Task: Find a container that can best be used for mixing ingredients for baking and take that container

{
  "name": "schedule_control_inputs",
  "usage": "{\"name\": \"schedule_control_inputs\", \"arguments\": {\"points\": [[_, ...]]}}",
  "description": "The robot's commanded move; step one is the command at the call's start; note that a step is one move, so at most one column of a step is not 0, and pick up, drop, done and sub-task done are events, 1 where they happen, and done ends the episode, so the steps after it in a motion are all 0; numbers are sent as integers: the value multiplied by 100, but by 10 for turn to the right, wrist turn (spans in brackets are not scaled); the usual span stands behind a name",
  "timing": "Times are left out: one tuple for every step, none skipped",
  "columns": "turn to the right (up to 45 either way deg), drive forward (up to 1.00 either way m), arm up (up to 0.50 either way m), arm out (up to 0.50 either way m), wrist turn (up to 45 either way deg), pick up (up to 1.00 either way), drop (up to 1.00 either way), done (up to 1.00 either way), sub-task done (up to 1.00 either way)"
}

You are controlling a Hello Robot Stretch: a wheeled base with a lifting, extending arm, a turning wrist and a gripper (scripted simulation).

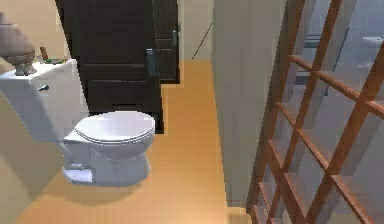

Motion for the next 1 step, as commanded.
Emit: {"name": "schedule_control_inputs", "arguments": {"points": [[0, 100, 0, 0, 0, 0, 0, 0, 0]]}}
